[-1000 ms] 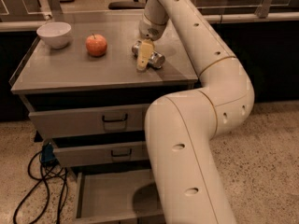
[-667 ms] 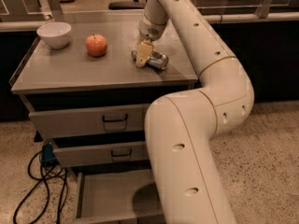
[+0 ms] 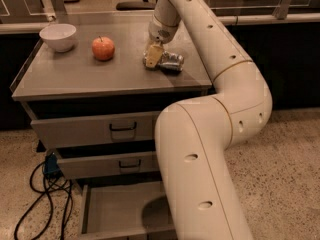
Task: Place redbull can into bottom drawer
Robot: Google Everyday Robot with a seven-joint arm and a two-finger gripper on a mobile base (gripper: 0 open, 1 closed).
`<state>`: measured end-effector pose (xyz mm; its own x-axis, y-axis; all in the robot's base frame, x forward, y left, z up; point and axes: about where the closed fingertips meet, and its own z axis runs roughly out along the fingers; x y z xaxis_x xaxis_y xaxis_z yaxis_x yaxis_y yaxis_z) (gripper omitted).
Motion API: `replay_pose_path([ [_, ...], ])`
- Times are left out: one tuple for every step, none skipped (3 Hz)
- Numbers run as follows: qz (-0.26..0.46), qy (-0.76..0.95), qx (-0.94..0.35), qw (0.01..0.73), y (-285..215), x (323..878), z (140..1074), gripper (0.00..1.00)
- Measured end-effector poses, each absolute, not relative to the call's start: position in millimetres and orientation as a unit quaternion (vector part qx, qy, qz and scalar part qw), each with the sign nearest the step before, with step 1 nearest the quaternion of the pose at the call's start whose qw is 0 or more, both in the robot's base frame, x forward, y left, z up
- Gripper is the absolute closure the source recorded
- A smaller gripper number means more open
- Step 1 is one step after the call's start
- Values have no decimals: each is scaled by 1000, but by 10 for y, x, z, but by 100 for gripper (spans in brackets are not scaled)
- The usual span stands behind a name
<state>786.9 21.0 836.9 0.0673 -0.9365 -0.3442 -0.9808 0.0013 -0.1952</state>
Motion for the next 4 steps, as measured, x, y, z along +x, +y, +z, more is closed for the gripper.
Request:
replay_pose_path([
  [57,681,-704,194,210,7870,8369,100],
  [57,681,-704,194,210,7870,8369,100],
  [58,687,-698,193,243,7872,8353,100],
  [47,698,-680,219,204,7823,8613,100],
])
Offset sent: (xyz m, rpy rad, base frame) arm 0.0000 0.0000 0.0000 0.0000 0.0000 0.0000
